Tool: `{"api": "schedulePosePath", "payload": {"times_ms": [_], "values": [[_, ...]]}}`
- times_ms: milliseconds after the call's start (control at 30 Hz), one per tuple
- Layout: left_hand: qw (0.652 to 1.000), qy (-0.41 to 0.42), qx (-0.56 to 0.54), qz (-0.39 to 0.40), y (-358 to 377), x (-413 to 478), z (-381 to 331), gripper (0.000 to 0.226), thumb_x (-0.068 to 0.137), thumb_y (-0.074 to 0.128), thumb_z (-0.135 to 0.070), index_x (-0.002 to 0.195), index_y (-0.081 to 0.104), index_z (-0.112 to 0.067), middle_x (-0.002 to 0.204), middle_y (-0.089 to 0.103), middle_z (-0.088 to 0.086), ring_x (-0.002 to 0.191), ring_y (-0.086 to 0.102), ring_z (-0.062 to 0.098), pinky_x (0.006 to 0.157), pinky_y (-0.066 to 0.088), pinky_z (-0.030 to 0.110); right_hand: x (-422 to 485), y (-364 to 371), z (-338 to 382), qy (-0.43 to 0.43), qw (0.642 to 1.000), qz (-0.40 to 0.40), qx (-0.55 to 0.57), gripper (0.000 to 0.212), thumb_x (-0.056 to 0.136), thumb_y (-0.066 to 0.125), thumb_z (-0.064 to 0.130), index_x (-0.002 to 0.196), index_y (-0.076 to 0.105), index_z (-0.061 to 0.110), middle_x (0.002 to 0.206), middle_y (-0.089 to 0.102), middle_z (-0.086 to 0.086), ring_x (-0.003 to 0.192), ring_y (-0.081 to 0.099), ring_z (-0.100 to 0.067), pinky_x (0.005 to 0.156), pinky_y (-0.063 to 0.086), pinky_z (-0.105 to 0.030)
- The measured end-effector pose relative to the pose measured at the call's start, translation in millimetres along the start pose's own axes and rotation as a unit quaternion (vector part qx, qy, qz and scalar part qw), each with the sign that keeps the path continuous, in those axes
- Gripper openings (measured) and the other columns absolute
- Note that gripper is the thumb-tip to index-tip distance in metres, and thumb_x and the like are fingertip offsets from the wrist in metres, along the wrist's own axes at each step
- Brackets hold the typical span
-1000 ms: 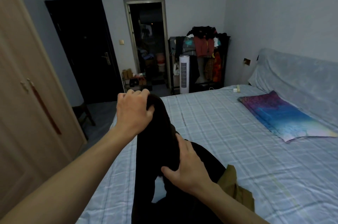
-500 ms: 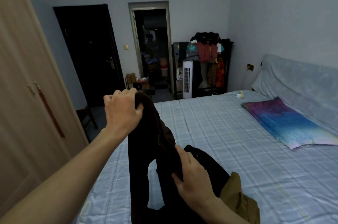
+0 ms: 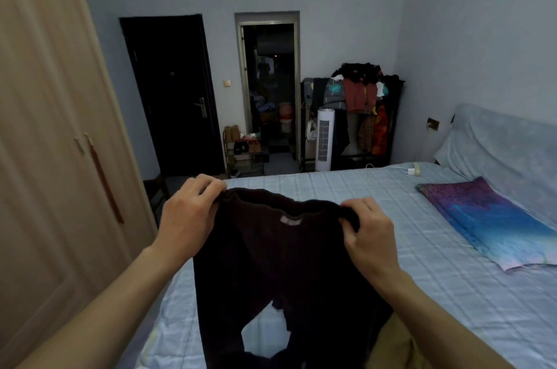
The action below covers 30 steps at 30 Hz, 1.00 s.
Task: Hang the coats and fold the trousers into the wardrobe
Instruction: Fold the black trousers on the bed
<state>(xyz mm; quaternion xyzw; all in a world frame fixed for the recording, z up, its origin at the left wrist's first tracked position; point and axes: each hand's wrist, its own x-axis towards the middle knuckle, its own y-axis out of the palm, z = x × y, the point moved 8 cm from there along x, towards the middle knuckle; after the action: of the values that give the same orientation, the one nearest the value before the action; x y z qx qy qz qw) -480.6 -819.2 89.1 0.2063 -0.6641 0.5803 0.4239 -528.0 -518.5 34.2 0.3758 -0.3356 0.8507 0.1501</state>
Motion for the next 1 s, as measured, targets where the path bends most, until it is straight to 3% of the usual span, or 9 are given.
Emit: {"api": "schedulePosePath", "payload": {"times_ms": [100, 167, 300, 433, 500, 600, 733, 1000], "values": [[1.000, -0.017, -0.022, -0.008, -12.1, 10.1, 5.4, 0.014, 0.093, 0.063, -0.008, 0.105, 0.059, -0.012, 0.100, 0.061, 0.004, 0.077, 0.061, 0.028, 0.057, 0.052, 0.044, 21.1, -15.1, 7.7, -0.009, 0.998, -0.039, 0.038, 0.036, 0.079, 0.076, -0.001, 0.111, 0.064, 0.012, 0.102, 0.064, 0.002, 0.090, 0.058, -0.007, 0.086, 0.044, -0.008], [0.999, -0.013, -0.026, -0.021, -23.7, 23.1, 4.2, 0.014, 0.092, 0.065, -0.007, 0.104, 0.059, -0.011, 0.098, 0.061, 0.005, 0.073, 0.060, 0.029, 0.059, 0.051, 0.043, 40.6, -25.2, 12.0, -0.012, 0.997, -0.049, 0.056, 0.043, 0.077, 0.079, 0.002, 0.117, 0.063, 0.011, 0.105, 0.067, 0.000, 0.092, 0.059, -0.007, 0.087, 0.041, -0.003], [0.998, -0.005, -0.014, -0.068, -53.4, 57.2, 7.0, 0.015, 0.091, 0.065, -0.007, 0.104, 0.059, -0.009, 0.099, 0.059, 0.007, 0.071, 0.059, 0.030, 0.064, 0.049, 0.040, 81.9, -42.4, 33.2, -0.059, 0.993, -0.068, 0.073, 0.028, 0.079, 0.079, 0.004, 0.101, 0.065, 0.014, 0.094, 0.064, 0.005, 0.087, 0.059, -0.007, 0.084, 0.042, -0.007], [0.992, 0.028, 0.038, -0.119, -88.0, 93.3, 10.8, 0.014, 0.093, 0.053, -0.015, 0.105, 0.059, -0.009, 0.102, 0.056, 0.007, 0.076, 0.058, 0.029, 0.063, 0.050, 0.044, 120.1, -60.0, 64.6, -0.130, 0.985, -0.105, 0.053, 0.024, 0.081, 0.077, 0.006, 0.099, 0.064, 0.015, 0.095, 0.062, 0.005, 0.089, 0.059, -0.011, 0.083, 0.052, -0.024], [0.986, 0.037, 0.071, -0.148, -108.8, 111.5, 10.1, 0.016, 0.091, 0.055, -0.013, 0.105, 0.061, -0.009, 0.102, 0.057, 0.008, 0.078, 0.058, 0.029, 0.060, 0.049, 0.043, 139.6, -73.5, 81.4, -0.163, 0.977, -0.134, 0.037, 0.026, 0.080, 0.079, 0.007, 0.100, 0.065, 0.015, 0.096, 0.062, 0.004, 0.089, 0.058, -0.011, 0.082, 0.053, -0.025], [0.976, 0.061, 0.105, -0.183, -141.1, 139.2, 7.2, 0.019, 0.089, 0.063, -0.002, 0.107, 0.061, -0.007, 0.103, 0.058, 0.011, 0.083, 0.058, 0.031, 0.059, 0.049, 0.045, 168.1, -98.1, 110.6, -0.223, 0.958, -0.177, 0.016, 0.025, 0.079, 0.079, 0.004, 0.099, 0.065, 0.009, 0.095, 0.062, -0.002, 0.088, 0.058, -0.018, 0.079, 0.048, -0.024], [0.961, 0.100, 0.138, -0.216, -185.9, 176.4, 1.7, 0.023, 0.090, 0.054, -0.011, 0.111, 0.060, -0.007, 0.106, 0.056, 0.012, 0.091, 0.056, 0.033, 0.058, 0.050, 0.051, 201.5, -132.3, 146.0, -0.270, 0.939, -0.214, 0.008, 0.023, 0.081, 0.074, -0.003, 0.099, 0.064, 0.005, 0.093, 0.060, -0.006, 0.088, 0.054, -0.019, 0.079, 0.037, -0.018], [0.926, 0.139, 0.227, -0.268, -272.0, 233.7, -30.7, 0.024, 0.094, 0.048, -0.021, 0.111, 0.059, -0.007, 0.107, 0.057, 0.015, 0.095, 0.054, 0.036, 0.051, 0.041, 0.036, 247.7, -209.8, 212.4, -0.336, 0.889, -0.312, -0.010, 0.019, 0.081, 0.070, 0.001, 0.098, 0.063, 0.005, 0.093, 0.060, -0.009, 0.087, 0.054, -0.027, 0.075, 0.033, -0.020]]}}
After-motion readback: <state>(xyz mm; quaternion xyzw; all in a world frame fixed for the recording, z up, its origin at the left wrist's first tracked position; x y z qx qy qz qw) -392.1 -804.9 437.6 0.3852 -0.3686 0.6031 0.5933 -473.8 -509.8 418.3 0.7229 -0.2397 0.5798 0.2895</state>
